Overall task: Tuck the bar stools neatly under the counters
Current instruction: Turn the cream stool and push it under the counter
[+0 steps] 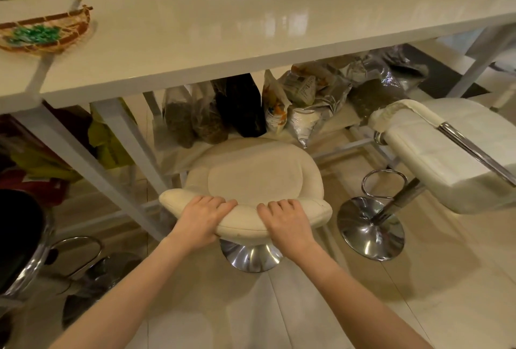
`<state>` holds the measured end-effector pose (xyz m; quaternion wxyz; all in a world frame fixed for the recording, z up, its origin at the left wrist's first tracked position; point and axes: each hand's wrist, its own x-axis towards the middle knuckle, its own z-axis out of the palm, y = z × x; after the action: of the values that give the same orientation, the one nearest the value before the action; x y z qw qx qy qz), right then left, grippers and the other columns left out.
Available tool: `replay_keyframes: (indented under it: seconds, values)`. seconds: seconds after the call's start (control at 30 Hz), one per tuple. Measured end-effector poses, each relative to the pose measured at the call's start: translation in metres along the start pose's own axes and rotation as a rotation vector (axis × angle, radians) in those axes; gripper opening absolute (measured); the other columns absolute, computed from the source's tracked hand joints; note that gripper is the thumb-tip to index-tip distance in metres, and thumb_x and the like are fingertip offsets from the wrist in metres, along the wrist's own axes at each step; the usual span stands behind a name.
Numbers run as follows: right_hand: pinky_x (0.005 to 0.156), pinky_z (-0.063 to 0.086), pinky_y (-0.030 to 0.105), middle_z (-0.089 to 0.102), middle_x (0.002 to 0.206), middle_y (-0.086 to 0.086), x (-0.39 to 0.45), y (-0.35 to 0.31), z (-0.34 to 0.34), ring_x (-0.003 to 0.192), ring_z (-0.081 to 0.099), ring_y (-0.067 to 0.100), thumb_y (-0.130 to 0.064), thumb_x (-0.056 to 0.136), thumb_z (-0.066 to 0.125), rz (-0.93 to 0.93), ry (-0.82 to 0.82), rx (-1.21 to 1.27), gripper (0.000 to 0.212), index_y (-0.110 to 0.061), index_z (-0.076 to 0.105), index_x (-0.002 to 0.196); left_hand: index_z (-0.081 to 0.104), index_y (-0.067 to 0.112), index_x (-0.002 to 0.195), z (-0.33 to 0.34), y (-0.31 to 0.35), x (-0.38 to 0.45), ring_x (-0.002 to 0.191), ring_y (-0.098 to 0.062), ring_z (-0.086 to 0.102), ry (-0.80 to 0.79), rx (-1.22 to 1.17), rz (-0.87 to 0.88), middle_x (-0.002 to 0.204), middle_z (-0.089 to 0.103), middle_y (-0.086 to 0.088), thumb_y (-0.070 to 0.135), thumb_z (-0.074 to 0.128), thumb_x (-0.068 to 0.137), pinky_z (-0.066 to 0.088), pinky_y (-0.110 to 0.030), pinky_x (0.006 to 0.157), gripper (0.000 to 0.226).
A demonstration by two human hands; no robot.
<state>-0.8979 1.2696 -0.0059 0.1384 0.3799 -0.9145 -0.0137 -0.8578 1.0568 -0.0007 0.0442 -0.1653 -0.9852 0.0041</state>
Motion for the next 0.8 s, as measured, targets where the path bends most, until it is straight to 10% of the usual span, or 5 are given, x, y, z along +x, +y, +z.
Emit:
replay_keyframes:
  seconds: [0.8]
  values:
    - [0.069, 0.049, 0.035, 0.064, 0.088, 0.002, -0.009, 0.105, -0.003, 0.077, 0.061, 0.025, -0.02, 0.053, 0.076, -0.18, -0.202, 0.154, 0.056, -0.017, 0.058, 0.106, 0.051, 0.02, 0.107, 0.006, 0.082, 0.042, 0.063, -0.022, 0.062, 0.017, -0.024, -0.174, 0.077, 0.066, 0.0, 0.037, 0.08, 0.033, 0.047, -0.026, 0.058, 0.081]
